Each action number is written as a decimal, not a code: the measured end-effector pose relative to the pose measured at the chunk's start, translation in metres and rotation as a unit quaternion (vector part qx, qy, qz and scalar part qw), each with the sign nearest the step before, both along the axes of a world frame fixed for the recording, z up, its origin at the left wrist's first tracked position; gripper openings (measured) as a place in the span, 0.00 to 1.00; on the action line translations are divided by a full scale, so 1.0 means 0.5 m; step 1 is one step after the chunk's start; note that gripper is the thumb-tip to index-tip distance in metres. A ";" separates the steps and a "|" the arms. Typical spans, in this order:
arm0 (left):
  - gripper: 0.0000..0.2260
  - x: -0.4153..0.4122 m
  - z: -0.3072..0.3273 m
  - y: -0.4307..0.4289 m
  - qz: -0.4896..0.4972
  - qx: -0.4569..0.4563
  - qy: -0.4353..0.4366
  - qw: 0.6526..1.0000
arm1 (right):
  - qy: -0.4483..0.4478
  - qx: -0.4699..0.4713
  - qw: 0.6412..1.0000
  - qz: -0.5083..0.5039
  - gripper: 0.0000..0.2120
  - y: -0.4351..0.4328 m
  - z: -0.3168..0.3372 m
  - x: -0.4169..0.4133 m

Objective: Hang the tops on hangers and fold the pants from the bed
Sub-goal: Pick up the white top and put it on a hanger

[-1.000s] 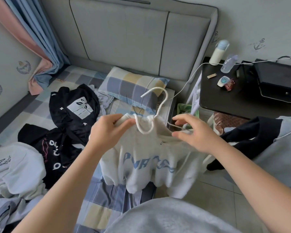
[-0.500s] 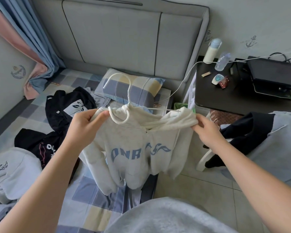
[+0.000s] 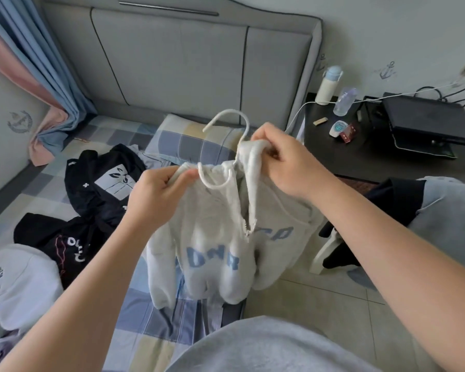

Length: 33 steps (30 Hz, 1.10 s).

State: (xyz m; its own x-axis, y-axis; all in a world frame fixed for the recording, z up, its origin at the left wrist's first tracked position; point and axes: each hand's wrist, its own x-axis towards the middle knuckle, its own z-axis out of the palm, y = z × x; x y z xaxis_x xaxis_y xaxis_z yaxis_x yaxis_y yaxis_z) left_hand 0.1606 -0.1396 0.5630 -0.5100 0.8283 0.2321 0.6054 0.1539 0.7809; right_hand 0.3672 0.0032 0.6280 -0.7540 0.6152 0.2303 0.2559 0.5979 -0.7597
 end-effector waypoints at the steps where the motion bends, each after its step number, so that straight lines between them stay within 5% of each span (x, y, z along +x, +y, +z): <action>1: 0.24 -0.002 0.005 -0.001 -0.007 0.014 -0.014 1.000 | -0.059 0.003 0.998 0.013 0.02 0.001 0.000 -0.006; 3: 0.23 0.002 0.007 0.003 -0.020 0.008 -0.006 1.000 | -0.133 -0.011 0.990 0.052 0.05 0.000 -0.006 -0.016; 8: 0.21 -0.029 -0.005 0.007 0.029 0.002 -0.027 0.999 | -0.097 -0.147 0.980 0.096 0.08 0.010 -0.011 -0.004; 13: 0.17 -0.089 -0.003 -0.013 0.066 -0.002 -0.031 0.997 | -0.133 -0.284 0.933 0.174 0.14 0.030 0.011 0.046; 18: 0.08 -0.070 0.010 0.009 -0.002 -0.041 -0.036 0.999 | -0.115 -0.211 0.967 0.090 0.25 0.009 0.008 0.015; 21: 0.05 -0.049 0.006 0.015 0.006 -0.071 0.085 0.994 | -0.114 -0.159 0.979 0.062 0.23 0.003 0.008 0.007; 24: 0.22 -0.020 0.011 0.016 -0.053 -0.031 0.241 0.968 | -0.114 -0.151 0.981 0.051 0.23 0.003 0.012 0.015; 26: 0.23 0.008 0.018 0.026 -0.131 -0.021 0.287 0.949 | -0.105 -0.155 0.981 0.043 0.24 0.003 0.012 0.025; 33: 0.06 0.088 0.022 0.079 -0.177 0.050 0.187 0.965 | -0.040 -0.126 0.991 -0.029 0.17 0.023 -0.004 0.122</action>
State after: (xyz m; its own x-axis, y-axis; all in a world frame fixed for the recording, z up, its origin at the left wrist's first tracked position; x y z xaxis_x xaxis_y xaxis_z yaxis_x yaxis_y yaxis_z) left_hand 0.2047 -0.1001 0.5739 -0.0641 0.8990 0.4332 0.8481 -0.1797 0.4984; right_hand 0.4284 0.0146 0.6259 -0.7259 0.6878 0.0045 0.3495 0.3745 -0.8589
